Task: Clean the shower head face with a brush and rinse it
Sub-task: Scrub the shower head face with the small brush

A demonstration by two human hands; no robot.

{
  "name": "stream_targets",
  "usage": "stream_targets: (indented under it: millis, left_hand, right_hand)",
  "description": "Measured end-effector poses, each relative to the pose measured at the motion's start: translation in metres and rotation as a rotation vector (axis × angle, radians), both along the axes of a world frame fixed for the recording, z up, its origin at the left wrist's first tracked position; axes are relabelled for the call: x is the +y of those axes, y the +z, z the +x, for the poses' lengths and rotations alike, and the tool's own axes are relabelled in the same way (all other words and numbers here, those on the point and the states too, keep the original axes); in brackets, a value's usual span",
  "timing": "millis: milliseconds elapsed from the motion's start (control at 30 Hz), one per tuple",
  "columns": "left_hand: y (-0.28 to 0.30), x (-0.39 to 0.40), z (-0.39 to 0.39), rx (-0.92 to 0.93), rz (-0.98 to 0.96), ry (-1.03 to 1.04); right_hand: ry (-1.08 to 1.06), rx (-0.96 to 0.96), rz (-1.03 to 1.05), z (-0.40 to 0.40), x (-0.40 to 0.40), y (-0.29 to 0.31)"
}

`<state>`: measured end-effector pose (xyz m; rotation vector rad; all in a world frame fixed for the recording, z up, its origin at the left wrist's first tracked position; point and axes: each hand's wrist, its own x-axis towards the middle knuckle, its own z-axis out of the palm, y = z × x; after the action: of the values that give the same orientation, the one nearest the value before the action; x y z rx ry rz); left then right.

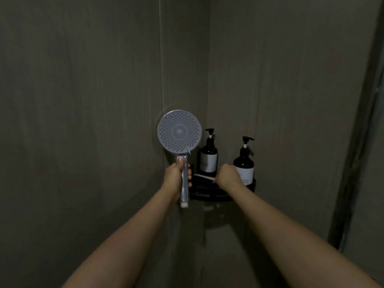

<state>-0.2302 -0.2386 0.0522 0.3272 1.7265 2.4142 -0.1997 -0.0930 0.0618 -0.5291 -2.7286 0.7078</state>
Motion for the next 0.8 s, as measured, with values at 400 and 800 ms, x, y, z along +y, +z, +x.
stream_targets:
  millis: [400, 800]
  left_hand:
    - [0.003, 0.005, -0.03, 0.011, -0.037, -0.081]
    - [-0.005, 0.01, 0.005, -0.013, 0.029, -0.107]
  right_hand:
    - [0.032, -0.206, 0.168, -0.037, 0.003, -0.013]
    - [0.258, 0.41, -0.585, -0.011, -0.017, -0.006]
